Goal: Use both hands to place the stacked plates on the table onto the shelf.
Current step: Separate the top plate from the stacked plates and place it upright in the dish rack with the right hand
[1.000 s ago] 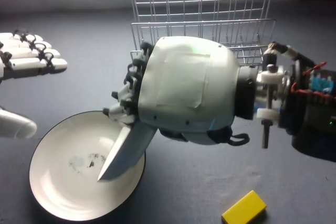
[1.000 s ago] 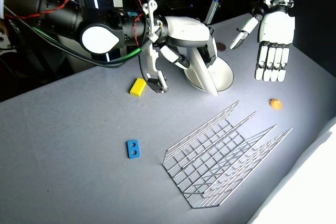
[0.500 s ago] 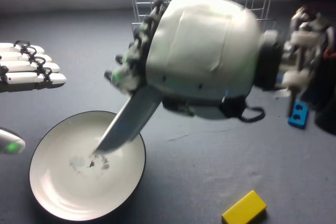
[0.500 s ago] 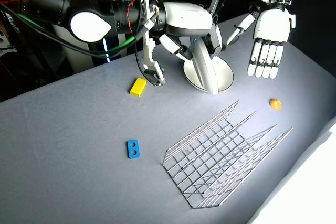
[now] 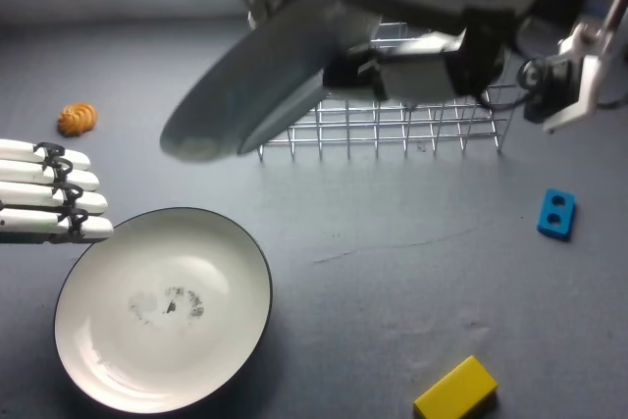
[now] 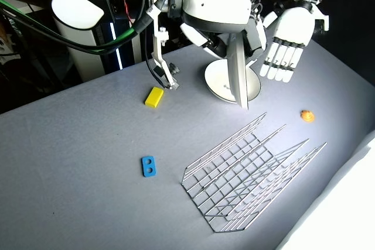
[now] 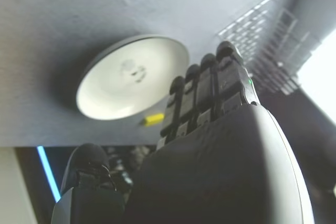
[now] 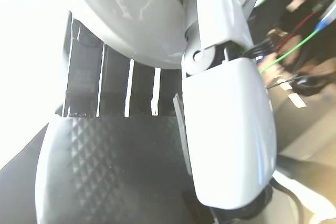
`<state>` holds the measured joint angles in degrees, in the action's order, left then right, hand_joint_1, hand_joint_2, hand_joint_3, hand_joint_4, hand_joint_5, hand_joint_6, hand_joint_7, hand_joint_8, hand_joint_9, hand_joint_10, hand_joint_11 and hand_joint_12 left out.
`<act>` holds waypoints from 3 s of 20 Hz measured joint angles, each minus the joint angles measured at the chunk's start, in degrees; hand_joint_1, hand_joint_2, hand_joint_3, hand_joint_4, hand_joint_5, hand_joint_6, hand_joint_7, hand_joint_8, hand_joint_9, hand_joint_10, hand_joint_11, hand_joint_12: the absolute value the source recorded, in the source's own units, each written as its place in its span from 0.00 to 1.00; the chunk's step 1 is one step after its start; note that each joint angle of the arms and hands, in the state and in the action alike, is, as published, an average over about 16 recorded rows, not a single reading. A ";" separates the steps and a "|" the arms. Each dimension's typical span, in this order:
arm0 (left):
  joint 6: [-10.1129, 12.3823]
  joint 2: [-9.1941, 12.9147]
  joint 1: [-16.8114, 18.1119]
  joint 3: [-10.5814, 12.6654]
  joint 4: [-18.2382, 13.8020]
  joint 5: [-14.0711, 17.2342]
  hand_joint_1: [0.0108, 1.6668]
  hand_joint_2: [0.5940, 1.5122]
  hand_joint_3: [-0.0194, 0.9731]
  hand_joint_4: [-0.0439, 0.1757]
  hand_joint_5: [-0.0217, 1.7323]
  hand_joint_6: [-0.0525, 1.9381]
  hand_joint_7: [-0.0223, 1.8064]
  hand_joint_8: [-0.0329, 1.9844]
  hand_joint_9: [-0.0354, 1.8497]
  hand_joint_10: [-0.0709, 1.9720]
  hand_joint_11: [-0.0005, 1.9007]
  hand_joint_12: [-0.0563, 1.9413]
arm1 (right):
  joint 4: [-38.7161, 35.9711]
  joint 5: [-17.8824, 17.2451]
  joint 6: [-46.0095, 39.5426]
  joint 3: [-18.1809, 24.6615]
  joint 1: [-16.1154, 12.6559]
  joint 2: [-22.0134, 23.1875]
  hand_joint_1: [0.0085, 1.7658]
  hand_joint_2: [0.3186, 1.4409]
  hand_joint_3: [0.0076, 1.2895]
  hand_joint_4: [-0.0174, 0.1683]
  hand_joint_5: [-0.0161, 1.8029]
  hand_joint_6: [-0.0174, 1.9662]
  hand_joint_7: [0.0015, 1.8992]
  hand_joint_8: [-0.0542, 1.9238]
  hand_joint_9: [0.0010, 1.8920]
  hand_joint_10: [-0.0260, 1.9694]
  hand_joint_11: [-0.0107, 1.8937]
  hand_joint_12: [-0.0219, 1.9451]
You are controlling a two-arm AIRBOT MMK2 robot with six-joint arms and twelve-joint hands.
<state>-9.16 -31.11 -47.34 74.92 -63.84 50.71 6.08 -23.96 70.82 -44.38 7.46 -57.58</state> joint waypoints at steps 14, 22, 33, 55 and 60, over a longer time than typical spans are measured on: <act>0.22 -0.26 -3.33 -4.42 -4.61 -1.10 0.01 0.59 0.04 0.23 0.03 0.03 0.03 0.02 0.03 0.04 0.01 0.03 | 14.65 3.74 -1.42 -6.75 -4.00 0.26 0.75 0.60 0.00 0.10 0.46 0.58 0.51 0.53 0.53 0.54 0.49 0.58; 0.14 -0.53 -6.33 -6.32 -0.62 -6.31 0.01 0.58 0.04 0.22 0.02 0.03 0.02 0.02 0.03 0.04 0.01 0.02 | 22.25 4.88 -2.62 -11.45 -4.87 -1.26 0.75 0.60 0.00 0.08 0.47 0.58 0.51 0.53 0.53 0.54 0.49 0.58; 0.03 -0.96 -11.84 -9.63 5.93 -10.16 0.01 0.59 0.04 0.18 0.01 0.02 0.02 0.02 0.03 0.03 0.01 0.01 | 28.84 5.35 -3.37 -17.28 -4.16 -4.15 0.76 0.61 0.00 0.05 0.47 0.58 0.51 0.53 0.53 0.53 0.48 0.58; -0.21 0.55 -10.95 -7.90 7.84 -2.25 0.01 0.59 0.04 0.21 0.02 0.04 0.02 0.02 0.03 0.04 0.01 0.03 | 37.06 7.42 -5.59 -26.53 2.06 -8.77 0.77 0.68 0.00 0.05 0.43 0.59 0.48 0.57 0.50 0.58 0.46 0.61; -0.21 0.67 -11.36 -7.98 6.26 -2.08 0.01 0.59 0.04 0.20 0.02 0.03 0.02 0.02 0.03 0.04 0.01 0.03 | 37.01 7.50 -5.65 -27.29 3.52 -9.26 0.77 0.70 0.00 0.05 0.43 0.59 0.48 0.58 0.49 0.57 0.46 0.61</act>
<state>-9.37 -30.43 -58.70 66.95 -57.59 48.63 43.09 -16.46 65.17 -71.66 10.98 -66.84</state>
